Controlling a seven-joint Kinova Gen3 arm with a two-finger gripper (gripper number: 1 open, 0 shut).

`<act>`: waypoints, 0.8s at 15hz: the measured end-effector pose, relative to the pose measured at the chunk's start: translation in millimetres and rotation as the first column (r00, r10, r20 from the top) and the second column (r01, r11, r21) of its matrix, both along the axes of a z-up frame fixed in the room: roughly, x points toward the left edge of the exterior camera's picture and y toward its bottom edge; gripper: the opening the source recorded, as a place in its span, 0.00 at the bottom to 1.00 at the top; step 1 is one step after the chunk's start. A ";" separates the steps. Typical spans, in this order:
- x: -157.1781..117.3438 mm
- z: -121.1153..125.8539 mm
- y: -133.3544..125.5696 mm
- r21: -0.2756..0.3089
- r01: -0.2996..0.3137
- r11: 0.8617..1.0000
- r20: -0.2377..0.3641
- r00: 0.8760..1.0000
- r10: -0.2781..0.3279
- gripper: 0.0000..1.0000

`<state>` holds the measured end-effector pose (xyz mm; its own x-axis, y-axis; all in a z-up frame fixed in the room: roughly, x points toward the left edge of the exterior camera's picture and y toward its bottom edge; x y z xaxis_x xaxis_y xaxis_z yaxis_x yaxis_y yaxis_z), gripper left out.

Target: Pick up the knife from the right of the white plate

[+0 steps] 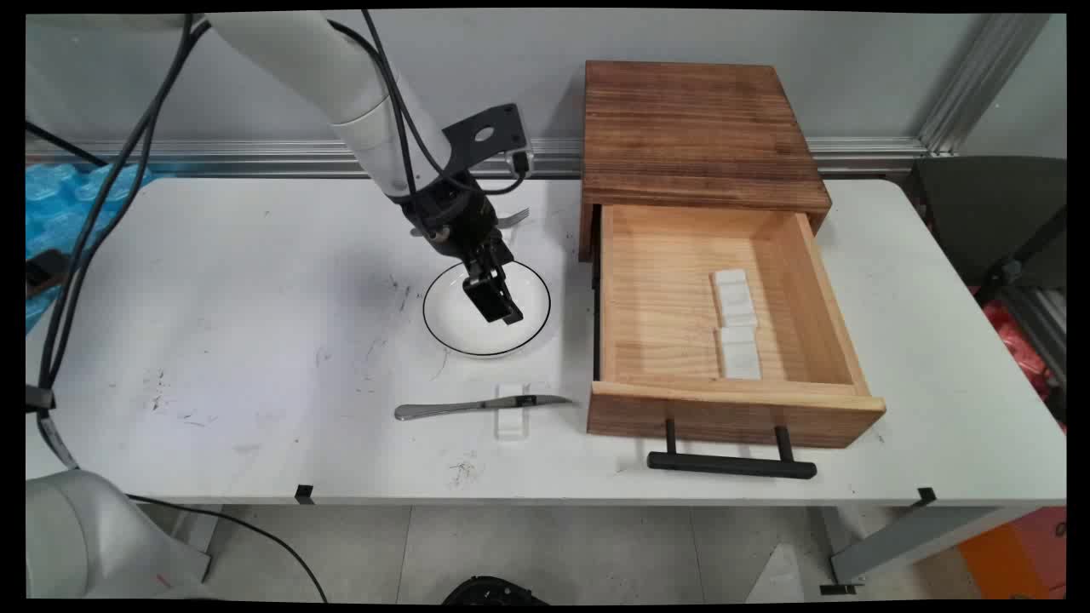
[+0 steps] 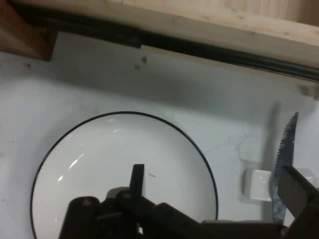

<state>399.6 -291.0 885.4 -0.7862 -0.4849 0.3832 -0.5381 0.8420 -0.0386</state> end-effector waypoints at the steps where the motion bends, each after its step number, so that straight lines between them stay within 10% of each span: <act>1: -1.8 0.6 4.0 -0.008 0.007 1.000 0.008 1.000 -0.007 1.00; 12: 6.2 -17.3 71.2 -0.052 0.038 0.998 0.068 0.997 -0.034 1.00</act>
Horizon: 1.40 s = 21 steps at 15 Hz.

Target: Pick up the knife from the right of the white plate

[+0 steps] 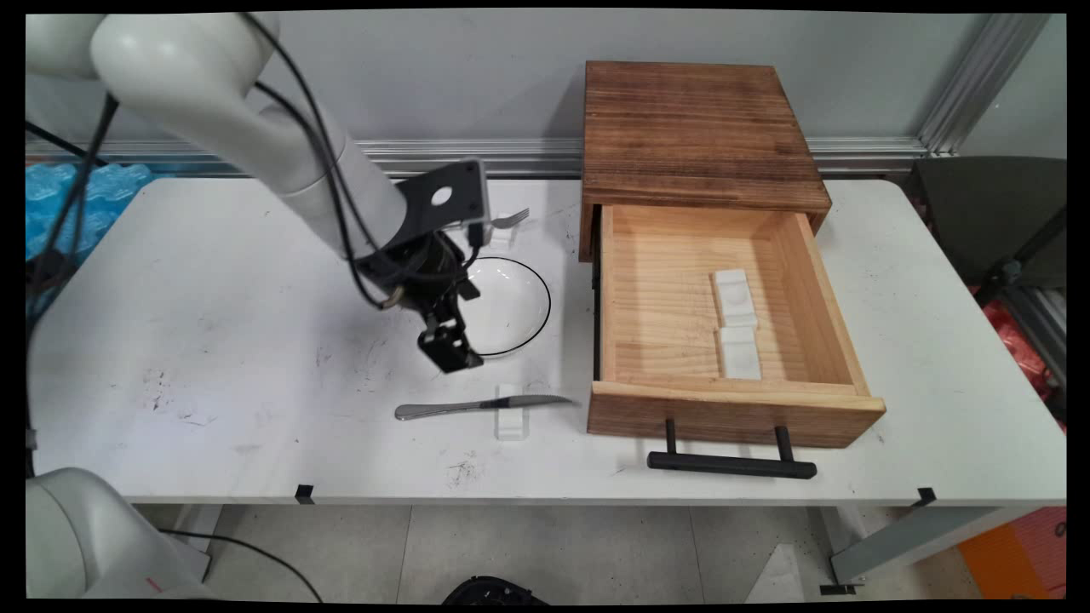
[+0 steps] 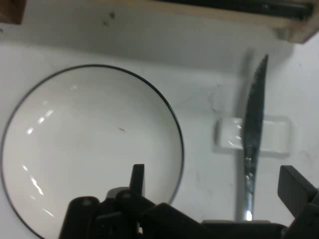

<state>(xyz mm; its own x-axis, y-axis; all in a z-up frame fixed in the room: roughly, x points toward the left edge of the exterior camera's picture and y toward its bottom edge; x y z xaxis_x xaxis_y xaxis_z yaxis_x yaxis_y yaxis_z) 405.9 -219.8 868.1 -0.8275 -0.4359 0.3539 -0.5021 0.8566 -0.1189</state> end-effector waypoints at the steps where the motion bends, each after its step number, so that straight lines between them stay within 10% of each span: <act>1: 1.8 -3.2 4.1 -0.001 0.006 1.000 0.002 1.000 -0.006 1.00; 21: 6.8 -72.8 34.7 -0.027 0.107 0.994 -0.010 0.994 -0.107 1.00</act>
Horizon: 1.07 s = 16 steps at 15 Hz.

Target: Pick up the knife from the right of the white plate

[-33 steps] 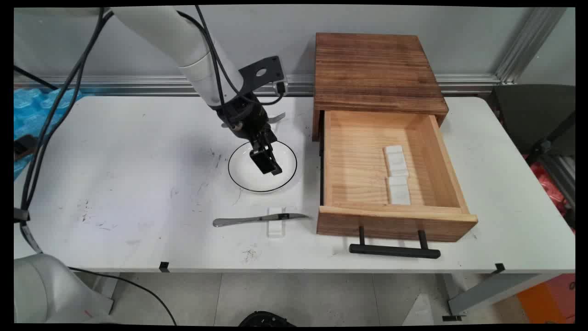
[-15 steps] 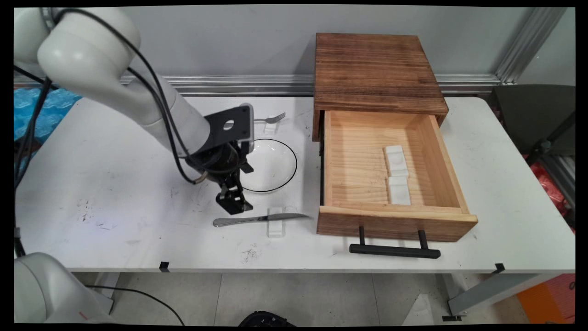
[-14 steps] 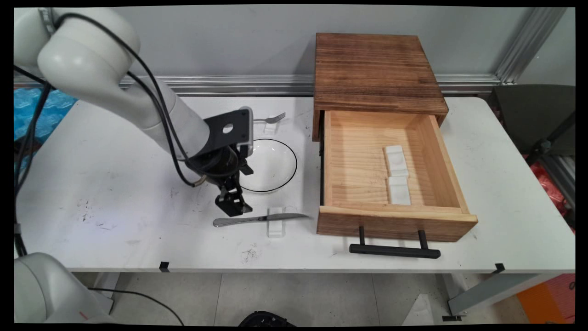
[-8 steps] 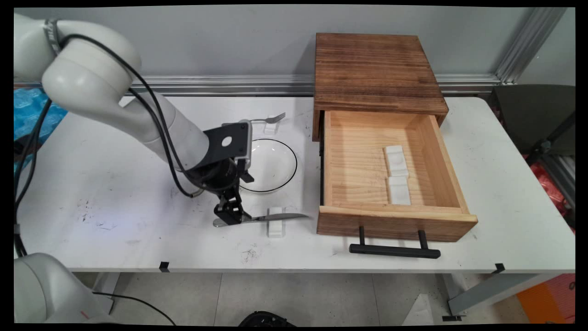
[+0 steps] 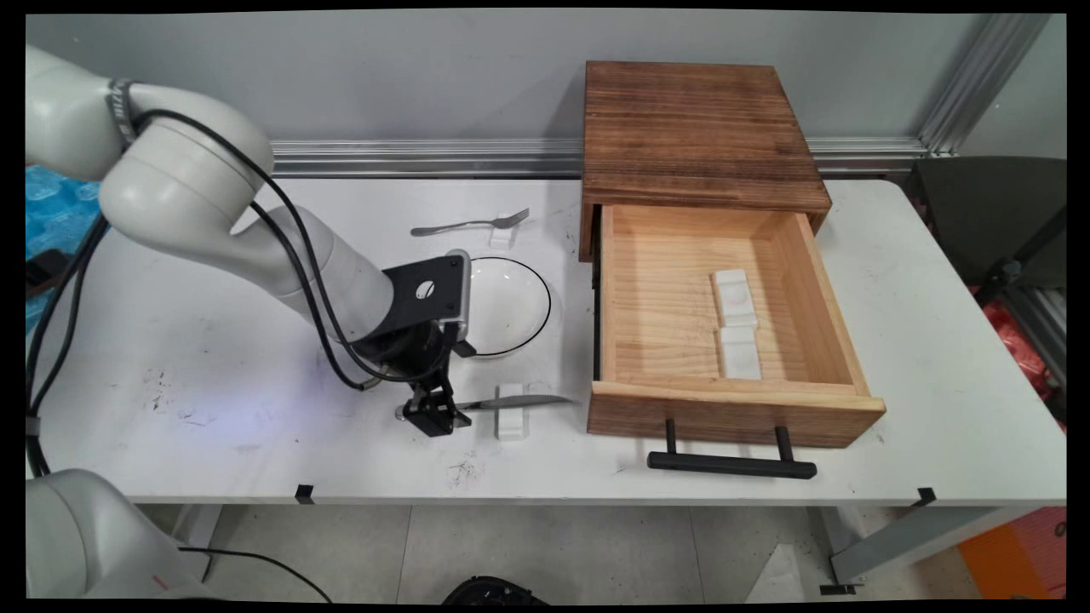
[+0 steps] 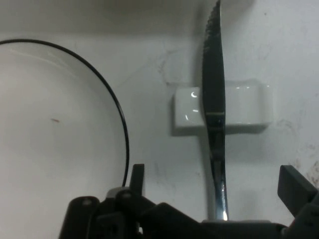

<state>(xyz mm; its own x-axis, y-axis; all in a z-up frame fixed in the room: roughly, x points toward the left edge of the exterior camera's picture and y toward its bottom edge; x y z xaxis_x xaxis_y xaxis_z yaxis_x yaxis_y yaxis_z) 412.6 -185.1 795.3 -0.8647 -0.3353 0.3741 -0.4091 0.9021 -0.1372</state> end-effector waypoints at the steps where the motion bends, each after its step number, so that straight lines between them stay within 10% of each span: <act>1: -0.8 -2.5 0.0 0.000 -0.003 1.000 -0.003 1.000 0.003 1.00; 16: -1.7 -22.3 -2.0 0.031 -0.065 0.997 -0.027 0.997 0.066 1.00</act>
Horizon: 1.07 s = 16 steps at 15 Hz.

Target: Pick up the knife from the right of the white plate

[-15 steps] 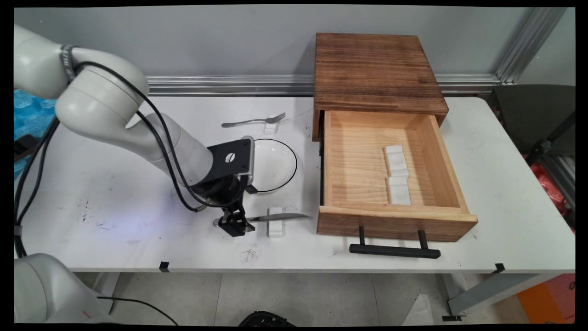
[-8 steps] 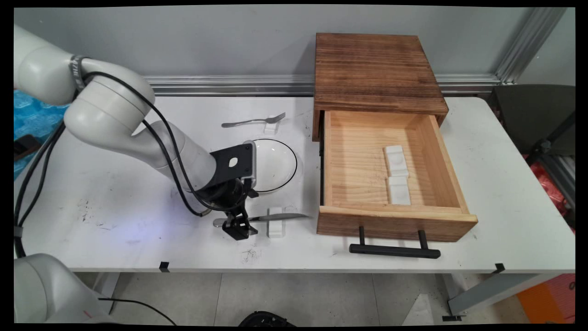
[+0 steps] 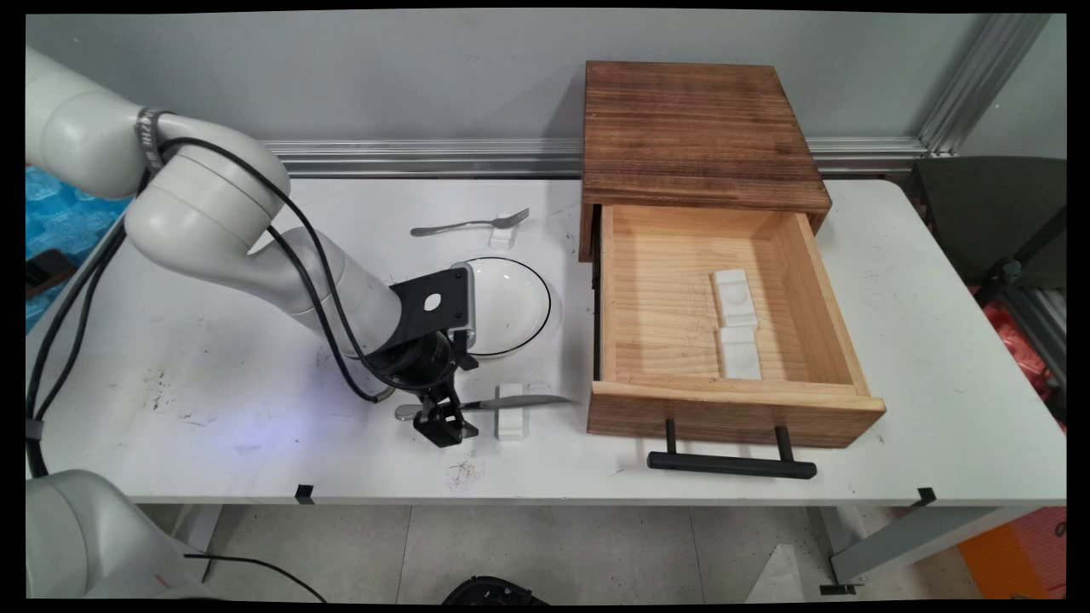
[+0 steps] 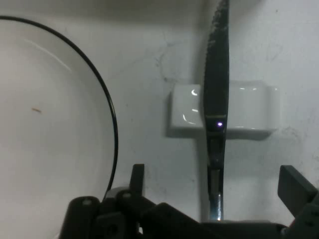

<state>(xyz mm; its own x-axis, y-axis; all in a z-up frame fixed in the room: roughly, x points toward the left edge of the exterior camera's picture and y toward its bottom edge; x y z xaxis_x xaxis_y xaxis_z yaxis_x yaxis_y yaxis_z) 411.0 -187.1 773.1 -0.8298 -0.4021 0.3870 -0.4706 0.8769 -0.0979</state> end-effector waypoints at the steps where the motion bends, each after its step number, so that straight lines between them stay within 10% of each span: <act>1: 0.4 -0.4 -0.4 0.002 -0.002 1.000 -0.001 1.000 0.002 1.00; 16: 7.6 -6.1 -5.4 0.021 -0.015 1.000 -0.008 1.000 0.015 1.00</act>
<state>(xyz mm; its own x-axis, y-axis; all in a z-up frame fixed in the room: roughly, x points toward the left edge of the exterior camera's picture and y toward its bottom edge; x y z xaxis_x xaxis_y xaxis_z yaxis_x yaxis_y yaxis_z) 418.6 -192.6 767.0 -0.8203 -0.4223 0.3857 -0.4843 0.8716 -0.0759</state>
